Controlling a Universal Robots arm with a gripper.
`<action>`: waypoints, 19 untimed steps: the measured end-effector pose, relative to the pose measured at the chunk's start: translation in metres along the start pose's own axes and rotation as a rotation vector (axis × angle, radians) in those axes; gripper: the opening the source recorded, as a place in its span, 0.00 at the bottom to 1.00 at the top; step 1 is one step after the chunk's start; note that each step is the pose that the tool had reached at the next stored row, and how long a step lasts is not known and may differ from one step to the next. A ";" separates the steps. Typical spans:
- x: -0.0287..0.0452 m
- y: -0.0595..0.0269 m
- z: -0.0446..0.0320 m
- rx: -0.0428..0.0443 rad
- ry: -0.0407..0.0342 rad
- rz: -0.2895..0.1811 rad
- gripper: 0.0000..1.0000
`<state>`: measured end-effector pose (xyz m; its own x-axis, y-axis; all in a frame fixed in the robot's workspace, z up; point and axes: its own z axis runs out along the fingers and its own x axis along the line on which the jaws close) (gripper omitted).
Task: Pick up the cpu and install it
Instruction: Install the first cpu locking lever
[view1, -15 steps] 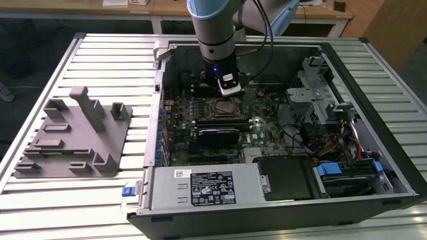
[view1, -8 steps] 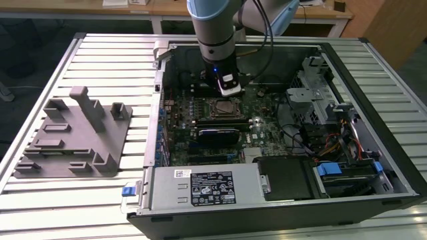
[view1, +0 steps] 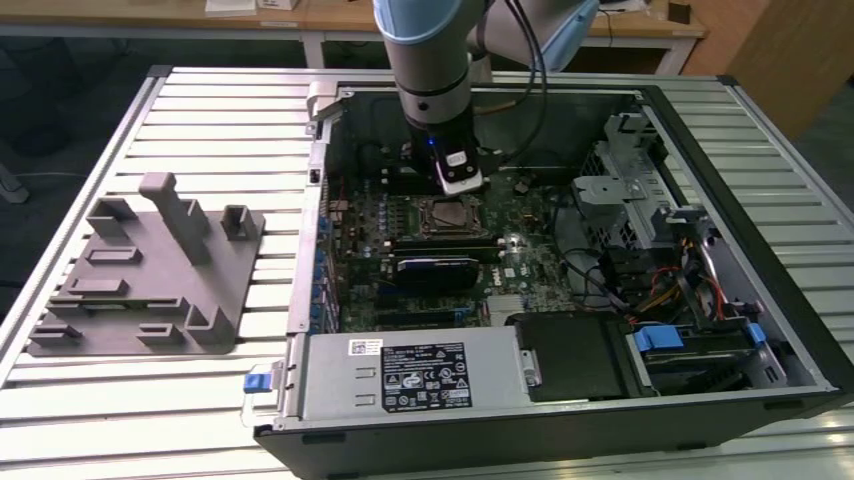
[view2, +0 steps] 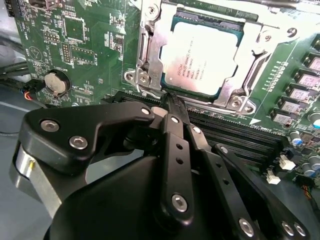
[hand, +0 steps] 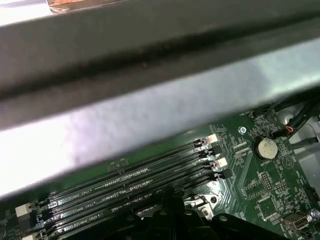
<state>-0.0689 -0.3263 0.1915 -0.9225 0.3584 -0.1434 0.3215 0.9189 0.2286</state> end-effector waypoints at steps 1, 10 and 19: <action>-0.0003 -0.0007 -0.0001 -0.0049 0.0016 0.001 0.11; -0.0019 -0.0040 -0.0009 -0.0450 0.0167 0.011 0.11; -0.0034 -0.0041 -0.0005 -0.0448 0.0168 0.011 0.11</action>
<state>-0.0671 -0.3314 0.1916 -0.9227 0.3649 -0.1245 0.3218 0.9066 0.2729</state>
